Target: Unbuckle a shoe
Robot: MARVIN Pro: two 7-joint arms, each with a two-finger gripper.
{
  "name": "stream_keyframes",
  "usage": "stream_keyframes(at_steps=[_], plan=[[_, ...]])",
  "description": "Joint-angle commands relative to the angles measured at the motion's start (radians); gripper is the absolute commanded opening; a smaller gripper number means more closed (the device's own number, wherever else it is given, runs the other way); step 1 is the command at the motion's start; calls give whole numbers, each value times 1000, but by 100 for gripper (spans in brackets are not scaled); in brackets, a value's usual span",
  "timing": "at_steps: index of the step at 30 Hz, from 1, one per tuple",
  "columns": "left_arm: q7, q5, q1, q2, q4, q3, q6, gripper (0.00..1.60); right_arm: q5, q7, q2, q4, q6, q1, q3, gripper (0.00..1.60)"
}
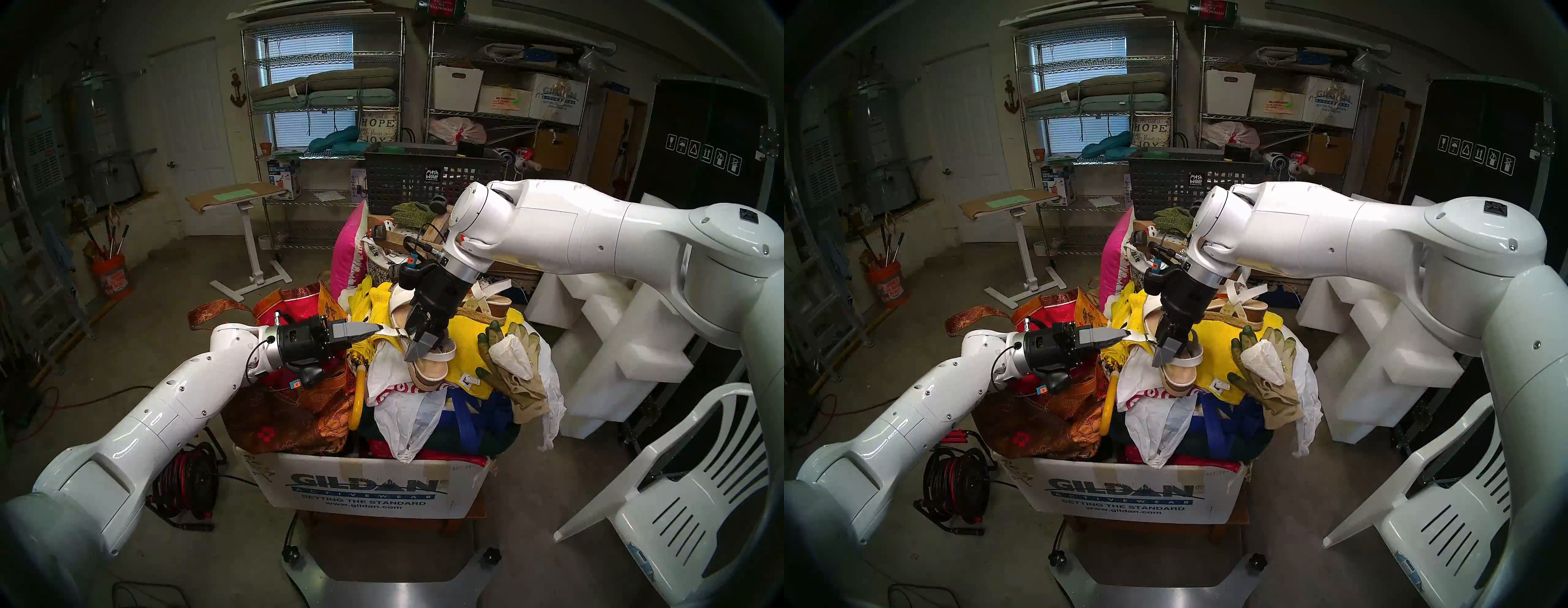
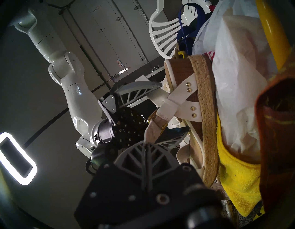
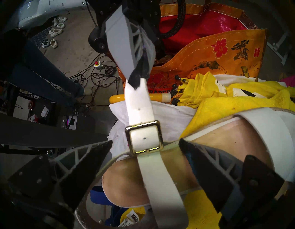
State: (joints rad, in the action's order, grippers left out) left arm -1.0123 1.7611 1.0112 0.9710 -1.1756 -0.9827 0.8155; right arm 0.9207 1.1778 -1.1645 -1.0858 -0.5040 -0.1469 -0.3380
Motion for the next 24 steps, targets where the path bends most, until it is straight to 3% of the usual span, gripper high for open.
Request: stream_keyframes(at_steps=[1, 16, 24], plan=[[-43, -16, -10, 3, -15, -10, 2, 0, -10, -1, 16, -5, 1, -20, -1, 160], [-36, -8, -14, 15, 2, -1, -4, 0, 22, -30, 64, -33, 35, -26, 52, 160], [-51, 3, -26, 24, 23, 8, -12, 0, 18, -16, 59, -25, 35, -26, 46, 160]])
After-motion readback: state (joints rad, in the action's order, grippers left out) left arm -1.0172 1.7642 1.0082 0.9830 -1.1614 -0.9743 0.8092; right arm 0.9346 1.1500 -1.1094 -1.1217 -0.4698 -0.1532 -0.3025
